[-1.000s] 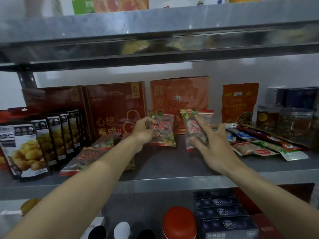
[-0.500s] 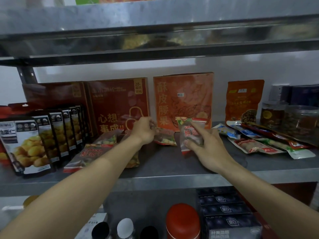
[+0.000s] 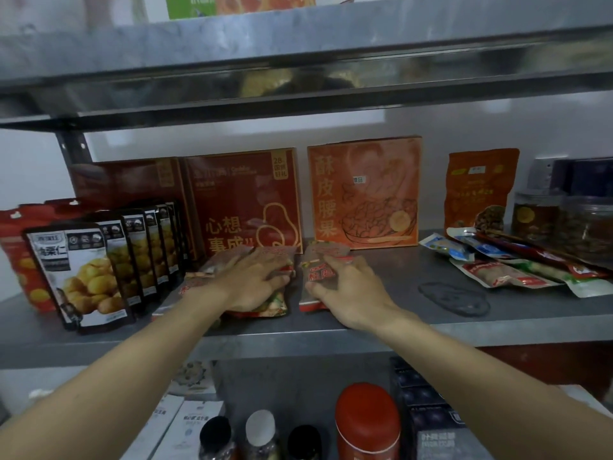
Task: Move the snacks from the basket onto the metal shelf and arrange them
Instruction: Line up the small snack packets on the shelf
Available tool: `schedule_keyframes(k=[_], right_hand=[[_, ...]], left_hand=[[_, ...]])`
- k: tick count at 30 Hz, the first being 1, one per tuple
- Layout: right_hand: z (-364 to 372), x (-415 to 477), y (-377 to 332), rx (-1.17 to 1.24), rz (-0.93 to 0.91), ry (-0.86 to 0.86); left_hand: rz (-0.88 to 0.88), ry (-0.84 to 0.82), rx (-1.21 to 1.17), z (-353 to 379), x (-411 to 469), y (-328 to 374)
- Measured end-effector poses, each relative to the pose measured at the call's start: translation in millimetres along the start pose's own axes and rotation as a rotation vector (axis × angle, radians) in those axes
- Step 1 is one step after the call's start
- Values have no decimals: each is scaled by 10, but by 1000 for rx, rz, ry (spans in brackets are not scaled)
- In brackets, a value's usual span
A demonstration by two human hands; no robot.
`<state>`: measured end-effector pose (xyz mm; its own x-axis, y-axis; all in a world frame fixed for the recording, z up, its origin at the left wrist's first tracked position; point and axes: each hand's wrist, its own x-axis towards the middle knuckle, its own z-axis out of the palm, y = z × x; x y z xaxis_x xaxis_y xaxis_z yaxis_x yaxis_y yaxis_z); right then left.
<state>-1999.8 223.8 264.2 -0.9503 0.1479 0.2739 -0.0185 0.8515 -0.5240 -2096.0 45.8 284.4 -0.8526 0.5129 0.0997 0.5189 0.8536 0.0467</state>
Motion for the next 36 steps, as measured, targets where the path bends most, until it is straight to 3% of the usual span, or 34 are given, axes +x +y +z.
schedule_keyframes(k=[3,6,9,15,20,25,29,36], right_hand=[[27,15,-27,-215,-34,54],[-67,101,-5,-159,-3,91],[-179,286,34,-18,9,-13],[-109,555,93,-20,-46,-327],[-92,568,126,75,-96,-408],[-75,588,121,129,-146,-412],[-34,619,158,163,-131,-408],[23,607,96,66,-161,-405]], left_hand=[[-4,-10,-79,31,-36,22],[3,-2,-92,34,-45,2],[23,-8,-75,18,-27,-33],[53,-52,-102,41,27,-79],[96,-36,-133,90,44,-172],[112,-37,-142,91,7,-222],[96,48,-331,1,24,-383],[10,-63,-154,98,-13,-642]])
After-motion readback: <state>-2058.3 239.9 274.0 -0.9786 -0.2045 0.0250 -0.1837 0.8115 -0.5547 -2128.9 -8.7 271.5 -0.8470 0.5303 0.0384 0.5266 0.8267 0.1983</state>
